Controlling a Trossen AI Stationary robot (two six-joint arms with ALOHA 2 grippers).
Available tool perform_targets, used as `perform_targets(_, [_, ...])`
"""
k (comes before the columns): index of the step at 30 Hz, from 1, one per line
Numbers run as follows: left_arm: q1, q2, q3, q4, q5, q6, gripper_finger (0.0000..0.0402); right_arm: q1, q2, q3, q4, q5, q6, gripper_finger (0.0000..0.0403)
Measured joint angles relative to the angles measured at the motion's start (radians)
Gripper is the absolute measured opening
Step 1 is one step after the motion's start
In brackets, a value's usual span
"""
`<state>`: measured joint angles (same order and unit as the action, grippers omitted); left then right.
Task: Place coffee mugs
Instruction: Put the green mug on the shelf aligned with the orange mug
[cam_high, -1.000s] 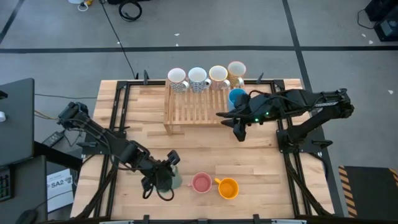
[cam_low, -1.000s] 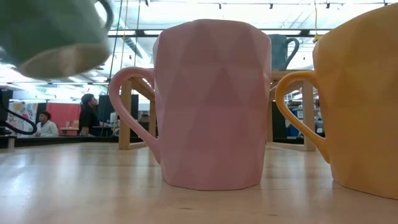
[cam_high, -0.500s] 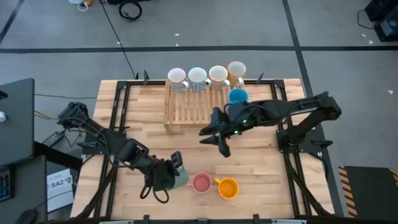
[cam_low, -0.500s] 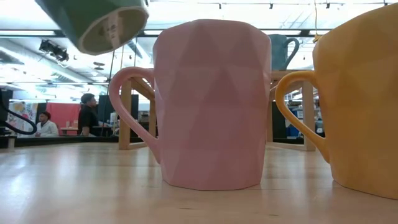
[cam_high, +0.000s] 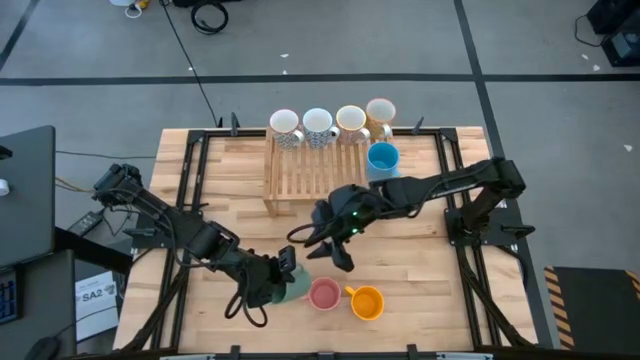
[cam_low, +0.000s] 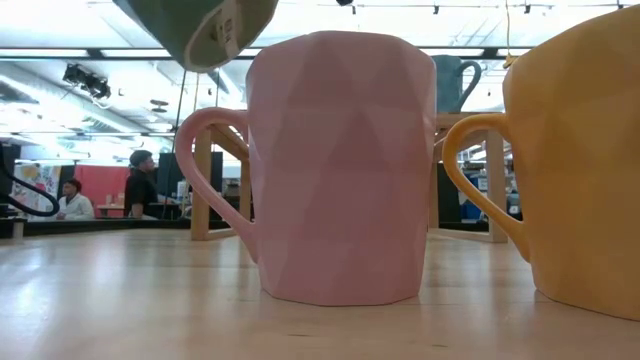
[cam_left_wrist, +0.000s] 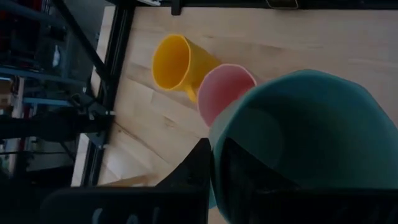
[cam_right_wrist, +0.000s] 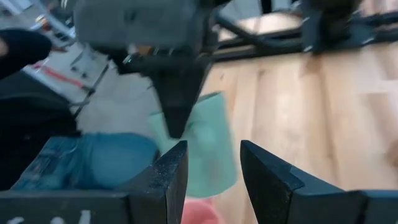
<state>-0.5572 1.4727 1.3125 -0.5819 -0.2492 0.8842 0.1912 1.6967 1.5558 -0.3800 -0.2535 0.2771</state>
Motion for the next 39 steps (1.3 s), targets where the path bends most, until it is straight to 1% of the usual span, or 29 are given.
perform_targets(3, [0.0, 0.0, 0.0, 0.013, -0.012, 0.003, 0.003, 0.0, 0.023, 0.0, 0.012, -0.043, 0.0, 0.0153])
perform_targets(11, [0.007, 0.0, 0.0, 0.024, -0.014, 0.004, 0.003, 0.0, 0.046, 0.0, 0.033, -0.057, 0.0, 0.0152])
perform_targets(17, [0.011, -0.001, 0.0, 0.05, -0.021, 0.052, 0.003, 0.002, 0.067, 0.0, 0.049, -0.065, 0.0, 0.0152])
perform_targets(22, [0.019, -0.001, 0.0, 0.059, -0.016, 0.056, 0.003, 0.003, 0.078, 0.0, 0.058, -0.133, 0.001, 0.0152])
perform_targets(39, [0.022, -0.001, 0.0, 0.083, -0.02, 0.055, 0.003, 0.005, 0.086, 0.0, 0.049, -0.141, 0.008, 0.0152])
